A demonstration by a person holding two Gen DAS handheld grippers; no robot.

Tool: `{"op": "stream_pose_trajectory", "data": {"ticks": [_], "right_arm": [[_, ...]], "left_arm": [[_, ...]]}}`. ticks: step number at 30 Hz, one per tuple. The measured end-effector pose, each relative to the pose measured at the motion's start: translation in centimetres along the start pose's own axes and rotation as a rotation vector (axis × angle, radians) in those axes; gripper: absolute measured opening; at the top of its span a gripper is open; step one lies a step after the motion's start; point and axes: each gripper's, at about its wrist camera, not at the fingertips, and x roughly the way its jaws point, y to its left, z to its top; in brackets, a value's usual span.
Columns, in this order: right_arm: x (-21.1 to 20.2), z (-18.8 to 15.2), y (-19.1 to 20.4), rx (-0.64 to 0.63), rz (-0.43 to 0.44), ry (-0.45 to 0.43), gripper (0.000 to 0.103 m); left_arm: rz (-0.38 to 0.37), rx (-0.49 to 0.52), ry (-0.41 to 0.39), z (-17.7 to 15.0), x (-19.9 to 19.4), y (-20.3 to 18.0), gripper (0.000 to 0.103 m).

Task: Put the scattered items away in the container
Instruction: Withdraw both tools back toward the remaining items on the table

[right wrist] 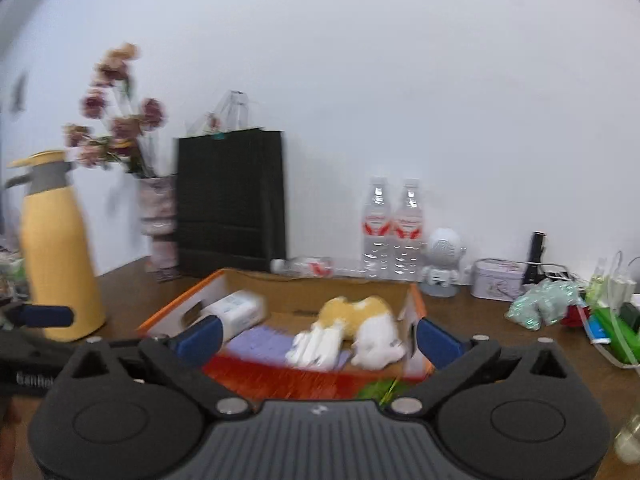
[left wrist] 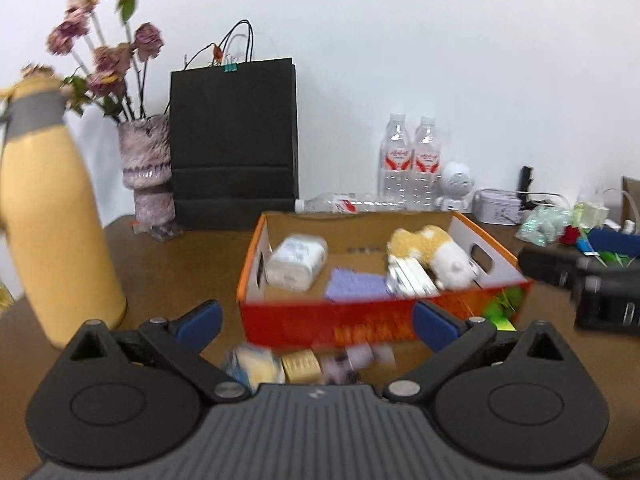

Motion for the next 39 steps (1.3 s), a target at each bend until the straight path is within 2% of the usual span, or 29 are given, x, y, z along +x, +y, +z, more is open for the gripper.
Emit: {"op": "stream_pose_trajectory", "data": {"ticks": [2, 5, 7, 10, 13, 19, 39], "right_arm": [[-0.6, -2.7, 0.3, -0.006, 0.011, 0.057, 0.103], [-0.6, -5.9, 0.5, 0.025, 0.013, 0.198, 0.103], [-0.1, -7.4, -0.1, 0.092, 0.029, 0.291, 0.103], [0.0, -8.7, -0.6, 0.162, 0.013, 0.342, 0.103], [0.0, -9.3, -0.3, 0.154, -0.022, 0.347, 0.103], [0.0, -9.8, 1.7, 0.072, -0.102, 0.385, 0.103], [-0.4, -9.8, 1.6, 0.079, -0.105, 0.385, 0.103]], "left_arm": [[-0.025, -0.035, 0.029, -2.4, -0.5, 0.3, 0.103], [-0.033, -0.085, 0.174, -5.5, 0.1, 0.8, 0.103], [-0.021, -0.100, 0.245, -6.8, 0.3, 1.0, 0.103], [-0.013, -0.082, 0.256, -8.0, 0.0, 1.2, 0.103], [-0.029, -0.078, 0.255, -8.1, 0.1, 1.3, 0.103], [0.017, 0.025, 0.285, -8.6, 0.2, -0.2, 0.103], [0.011, 0.022, 0.285, -8.9, 0.5, 0.0, 0.103]]}}
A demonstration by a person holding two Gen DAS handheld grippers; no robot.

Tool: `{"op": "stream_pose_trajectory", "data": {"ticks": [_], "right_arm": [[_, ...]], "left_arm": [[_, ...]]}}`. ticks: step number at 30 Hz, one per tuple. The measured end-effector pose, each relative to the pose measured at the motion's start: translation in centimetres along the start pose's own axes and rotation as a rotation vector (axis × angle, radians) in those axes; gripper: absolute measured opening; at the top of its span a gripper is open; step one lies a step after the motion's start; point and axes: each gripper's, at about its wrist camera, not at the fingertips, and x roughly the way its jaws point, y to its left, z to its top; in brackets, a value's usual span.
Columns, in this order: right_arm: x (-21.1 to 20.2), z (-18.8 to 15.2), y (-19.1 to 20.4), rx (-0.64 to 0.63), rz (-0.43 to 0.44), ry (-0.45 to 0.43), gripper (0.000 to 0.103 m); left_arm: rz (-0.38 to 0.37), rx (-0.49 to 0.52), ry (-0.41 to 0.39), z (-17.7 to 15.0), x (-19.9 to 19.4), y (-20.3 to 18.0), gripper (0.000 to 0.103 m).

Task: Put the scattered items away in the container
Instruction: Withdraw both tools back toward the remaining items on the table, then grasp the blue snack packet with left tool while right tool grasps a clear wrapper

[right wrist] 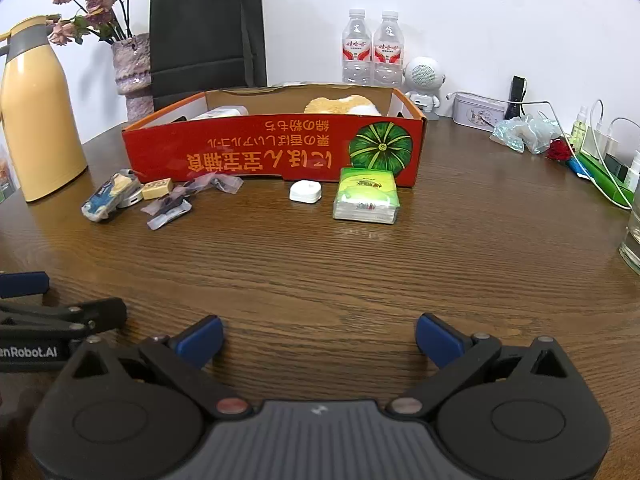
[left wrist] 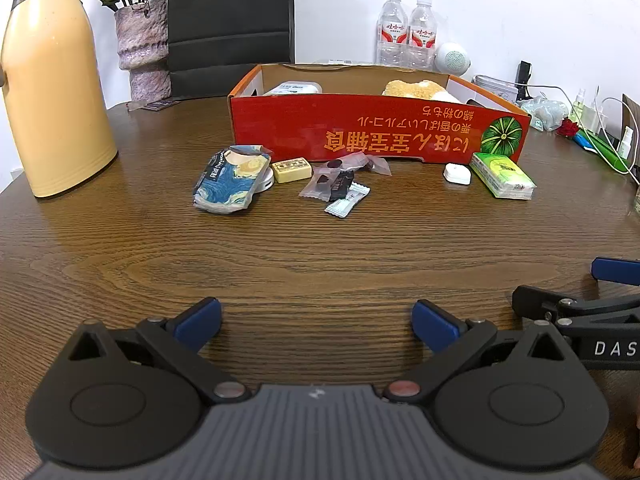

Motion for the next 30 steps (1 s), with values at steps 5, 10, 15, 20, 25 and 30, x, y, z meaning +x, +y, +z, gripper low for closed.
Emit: {"op": "stream_pose_trajectory", "data": {"ticks": [5, 10, 15, 20, 25, 30], "right_arm": [[0.0, 0.0, 0.0, -0.003, -0.002, 0.001, 0.103], [0.0, 0.0, 0.2, -0.003, -0.005, 0.001, 0.103], [0.4, 1.1, 0.5, -0.018, 0.047, -0.014, 0.097], [2.3, 5.8, 3.6, -0.034, 0.230, -0.073, 0.081], [5.6, 9.1, 9.0, -0.153, 0.273, -0.090, 0.057], [9.4, 10.2, 11.6, -0.173, 0.304, -0.016, 0.033]], "left_arm": [[0.002, -0.001, 0.000, -0.1, 0.0, -0.1, 0.103], [-0.023, 0.005, 0.004, 0.1, -0.1, 0.3, 0.103], [-0.030, 0.098, -0.054, 3.6, 0.2, 3.7, 0.103], [-0.108, 0.165, -0.053, 8.0, 4.3, 7.4, 0.103], [-0.141, 0.165, 0.003, 8.6, 7.5, 8.4, 0.061], [-0.188, 0.100, 0.009, 8.2, 8.1, 10.2, 0.036]]}}
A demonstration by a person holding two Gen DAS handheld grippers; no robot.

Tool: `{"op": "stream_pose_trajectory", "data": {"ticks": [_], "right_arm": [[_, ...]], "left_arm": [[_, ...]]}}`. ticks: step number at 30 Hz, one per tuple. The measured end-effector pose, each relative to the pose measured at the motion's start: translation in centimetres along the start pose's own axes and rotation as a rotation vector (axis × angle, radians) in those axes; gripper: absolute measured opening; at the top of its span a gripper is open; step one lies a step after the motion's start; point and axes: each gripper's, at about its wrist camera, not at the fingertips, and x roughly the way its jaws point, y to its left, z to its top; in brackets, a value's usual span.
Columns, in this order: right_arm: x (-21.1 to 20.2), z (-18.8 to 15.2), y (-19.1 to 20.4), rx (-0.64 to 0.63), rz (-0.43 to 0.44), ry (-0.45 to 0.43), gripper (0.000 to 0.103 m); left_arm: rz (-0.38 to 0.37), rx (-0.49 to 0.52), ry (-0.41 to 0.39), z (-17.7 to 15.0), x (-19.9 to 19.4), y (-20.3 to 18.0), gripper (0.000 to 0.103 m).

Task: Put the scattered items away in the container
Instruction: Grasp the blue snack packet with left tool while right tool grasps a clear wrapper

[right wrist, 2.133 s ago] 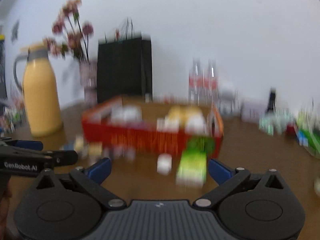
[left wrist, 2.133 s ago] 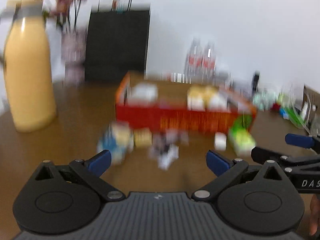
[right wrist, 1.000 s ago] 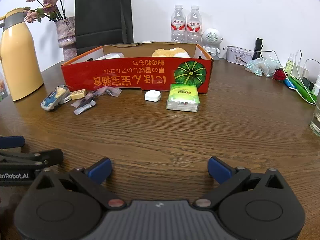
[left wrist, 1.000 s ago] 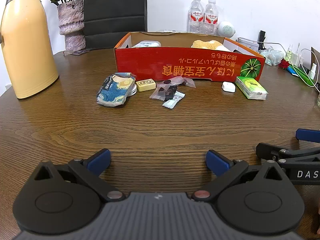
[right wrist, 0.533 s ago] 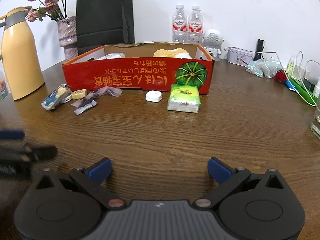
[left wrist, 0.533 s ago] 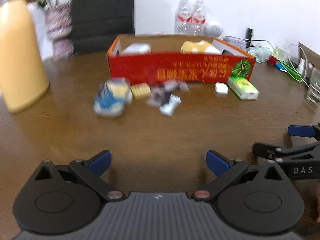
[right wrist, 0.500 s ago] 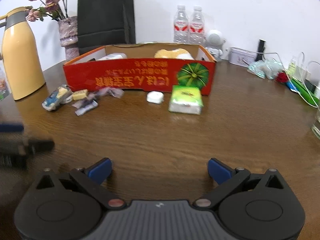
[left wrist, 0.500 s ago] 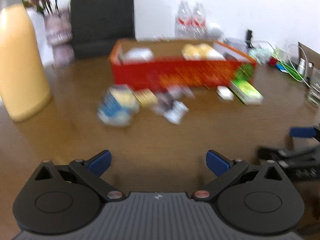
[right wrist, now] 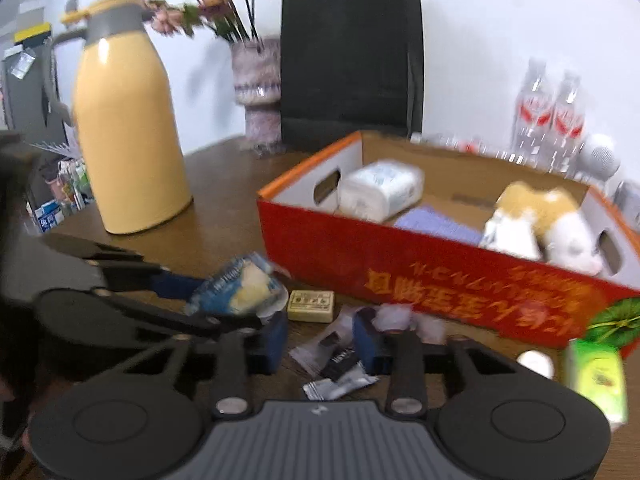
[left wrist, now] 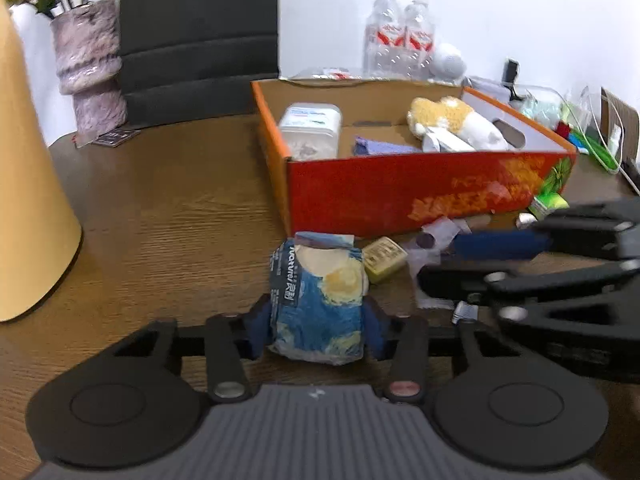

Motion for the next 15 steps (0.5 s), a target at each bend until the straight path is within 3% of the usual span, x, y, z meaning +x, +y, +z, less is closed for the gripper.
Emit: {"op": "stream_pose_trajectory", "data": {"ticks": [2, 4, 7, 12, 15], "right_arm": [[1.1, -0.2, -0.3, 0.020, -0.006, 0.020, 0.033], [1.1, -0.5, -0.3, 0.014, -0.025, 0.020, 0.033], [0.5, -1.2, -0.2, -0.029, -0.071, 0.023, 0.034], [0.5, -1.2, -0.2, -0.032, -0.058, 0.025, 0.035], [1.1, -0.5, -0.2, -0.032, -0.064, 0.027, 0.021]], "left_arm": [[-0.025, -0.048, -0.020, -0.1, -0.3, 0.9, 0.030], [-0.040, -0.093, -0.050, -0.1, -0.9, 1.7, 0.013], [-0.053, -0.105, -0.108, 0.0, -2.1, 1.9, 0.011], [-0.027, -0.100, -0.129, 0.0, -2.6, 1.4, 0.011], [-0.014, -0.110, -0.117, 0.0, -2.1, 1.6, 0.011]]}}
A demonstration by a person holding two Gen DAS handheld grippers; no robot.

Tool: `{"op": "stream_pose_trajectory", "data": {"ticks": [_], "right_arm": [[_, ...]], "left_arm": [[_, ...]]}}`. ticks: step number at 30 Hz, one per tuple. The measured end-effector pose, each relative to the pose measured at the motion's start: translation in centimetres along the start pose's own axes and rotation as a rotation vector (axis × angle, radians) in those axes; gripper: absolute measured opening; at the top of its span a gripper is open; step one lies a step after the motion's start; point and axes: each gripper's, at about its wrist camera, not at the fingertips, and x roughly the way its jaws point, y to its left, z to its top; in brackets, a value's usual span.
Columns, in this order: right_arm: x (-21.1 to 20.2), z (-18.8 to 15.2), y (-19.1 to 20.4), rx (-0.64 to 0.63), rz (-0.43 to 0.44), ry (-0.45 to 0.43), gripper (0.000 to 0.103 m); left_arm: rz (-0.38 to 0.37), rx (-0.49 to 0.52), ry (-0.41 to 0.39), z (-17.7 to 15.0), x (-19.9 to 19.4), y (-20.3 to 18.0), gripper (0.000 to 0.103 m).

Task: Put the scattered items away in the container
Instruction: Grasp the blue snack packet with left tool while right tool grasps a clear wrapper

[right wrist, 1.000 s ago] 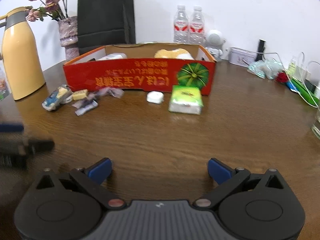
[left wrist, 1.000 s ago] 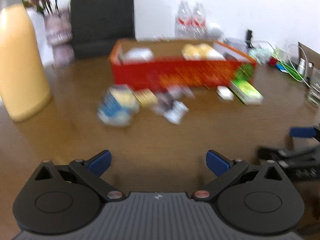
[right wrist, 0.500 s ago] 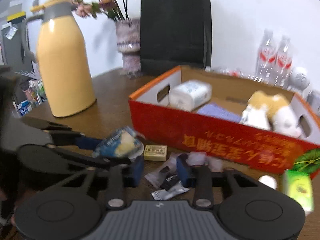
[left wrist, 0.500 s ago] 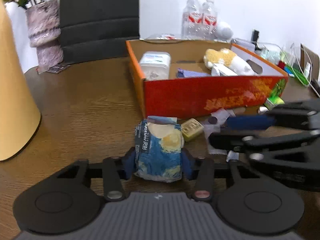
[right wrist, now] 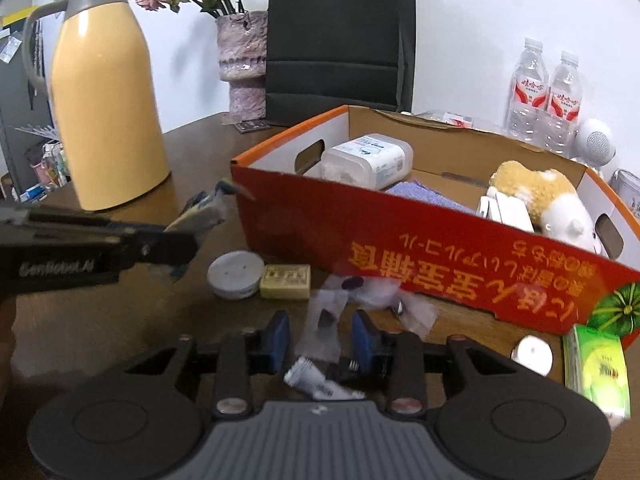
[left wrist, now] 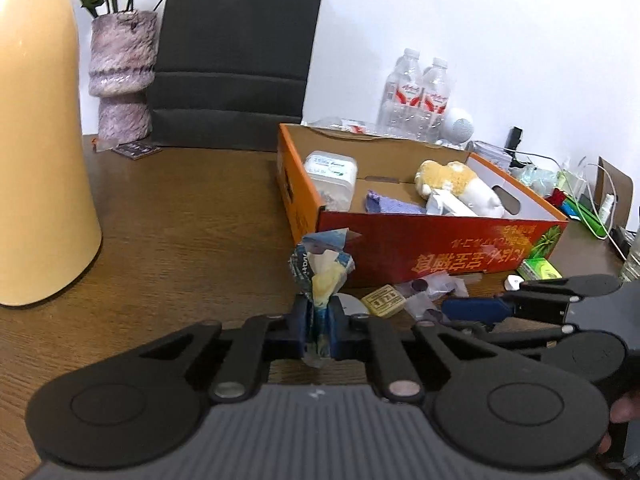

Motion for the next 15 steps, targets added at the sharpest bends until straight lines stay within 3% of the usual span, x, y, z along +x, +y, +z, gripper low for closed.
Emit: {"op": "stream_pose_trajectory", "data": {"ticks": [5, 10, 15], "right_arm": [[-0.8, 0.2, 0.6, -0.015, -0.023, -0.001, 0.008], [-6.0, 0.1, -1.1, 0.025, -0.050, -0.109, 0.007], [-10.0, -3.1, -3.8, 0.071, -0.104, -0.105, 0.007]], "left_arm": [[0.058, -0.014, 0.024, -0.2, -0.6, -0.9, 0.010], [0.059, -0.017, -0.032, -0.7, -4.4, -4.2, 0.010], [0.034, -0.015, -0.040, -2.1, -6.1, -8.3, 0.010]]}}
